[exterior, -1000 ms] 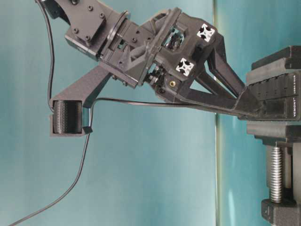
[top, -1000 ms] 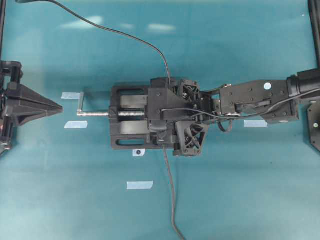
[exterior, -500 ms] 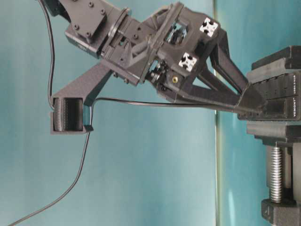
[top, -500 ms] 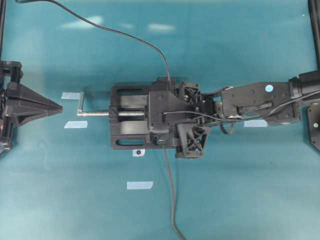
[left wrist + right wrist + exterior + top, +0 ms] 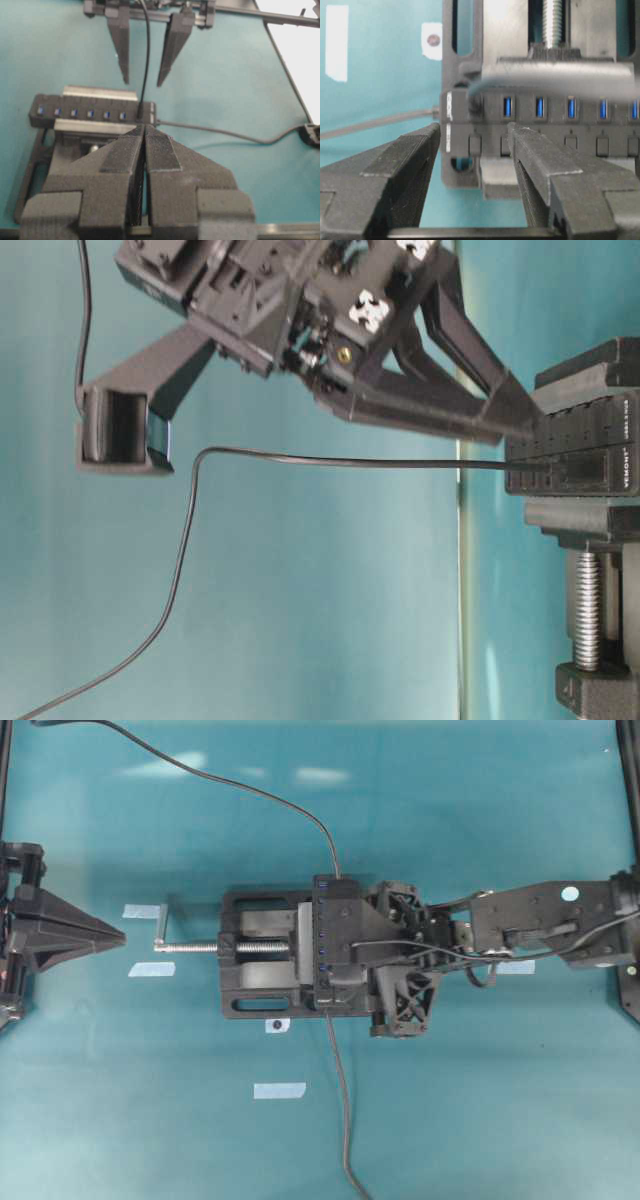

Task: Insert the USB into the front port of the fixed hub.

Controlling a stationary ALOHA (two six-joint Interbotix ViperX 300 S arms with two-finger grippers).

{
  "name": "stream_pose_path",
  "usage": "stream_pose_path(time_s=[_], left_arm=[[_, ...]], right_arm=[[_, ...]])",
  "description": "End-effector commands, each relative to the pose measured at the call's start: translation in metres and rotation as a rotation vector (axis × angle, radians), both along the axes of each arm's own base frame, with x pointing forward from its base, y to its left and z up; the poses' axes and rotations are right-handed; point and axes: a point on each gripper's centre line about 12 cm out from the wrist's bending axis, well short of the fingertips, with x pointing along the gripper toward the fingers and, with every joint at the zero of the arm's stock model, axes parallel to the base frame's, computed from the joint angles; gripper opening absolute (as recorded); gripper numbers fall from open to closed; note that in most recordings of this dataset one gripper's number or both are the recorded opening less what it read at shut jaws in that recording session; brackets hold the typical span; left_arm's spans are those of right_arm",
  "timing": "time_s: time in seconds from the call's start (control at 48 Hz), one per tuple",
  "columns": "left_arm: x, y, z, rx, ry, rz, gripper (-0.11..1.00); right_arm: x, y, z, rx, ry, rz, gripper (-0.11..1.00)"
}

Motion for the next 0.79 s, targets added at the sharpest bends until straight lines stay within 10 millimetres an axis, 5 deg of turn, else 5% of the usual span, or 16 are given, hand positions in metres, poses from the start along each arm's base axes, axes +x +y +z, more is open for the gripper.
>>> stream_pose_path(time_s=[0.0,0.771], left_arm=[[0.002,0.0,0.004,0.0,-0.011,-0.002,0.0],[0.002,0.0,0.005,0.001,-0.012,0.0,0.0]], right_arm=[[-0.002,0.002,0.02,0.013,-0.072,-0.004,0.64],[-0.026,0.002,0.022,0.031,-0.177,-0.012,0.64]])
